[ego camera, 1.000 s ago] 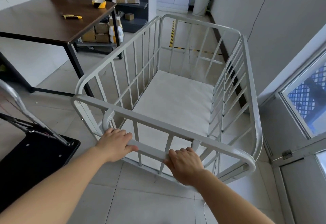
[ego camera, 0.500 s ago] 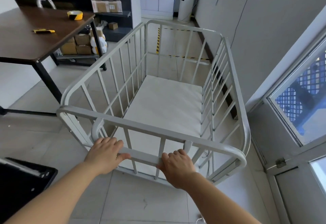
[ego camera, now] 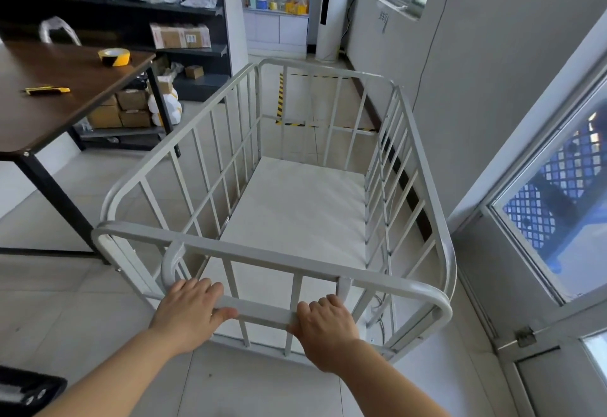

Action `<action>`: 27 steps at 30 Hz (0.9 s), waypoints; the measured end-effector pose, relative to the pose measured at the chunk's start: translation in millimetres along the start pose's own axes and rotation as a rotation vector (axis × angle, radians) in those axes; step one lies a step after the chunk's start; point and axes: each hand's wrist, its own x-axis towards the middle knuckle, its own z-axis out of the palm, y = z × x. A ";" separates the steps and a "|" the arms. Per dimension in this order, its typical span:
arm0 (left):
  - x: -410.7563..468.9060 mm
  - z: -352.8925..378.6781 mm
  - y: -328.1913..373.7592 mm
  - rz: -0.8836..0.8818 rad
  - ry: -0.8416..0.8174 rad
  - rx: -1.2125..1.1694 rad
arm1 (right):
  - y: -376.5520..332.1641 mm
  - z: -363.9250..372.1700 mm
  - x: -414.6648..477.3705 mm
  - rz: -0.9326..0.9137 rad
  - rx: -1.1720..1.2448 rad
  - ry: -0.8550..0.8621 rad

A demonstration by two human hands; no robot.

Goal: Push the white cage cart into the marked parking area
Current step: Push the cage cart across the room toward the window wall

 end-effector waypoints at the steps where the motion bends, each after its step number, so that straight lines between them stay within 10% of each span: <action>1: 7.4 1.2 -2.4 0.001 0.013 0.003 | 3.0 1.7 6.7 0.002 -0.001 0.012; 27: 254.2 17.8 -67.9 0.114 0.297 0.120 | 107.0 52.0 220.4 0.058 -0.036 0.053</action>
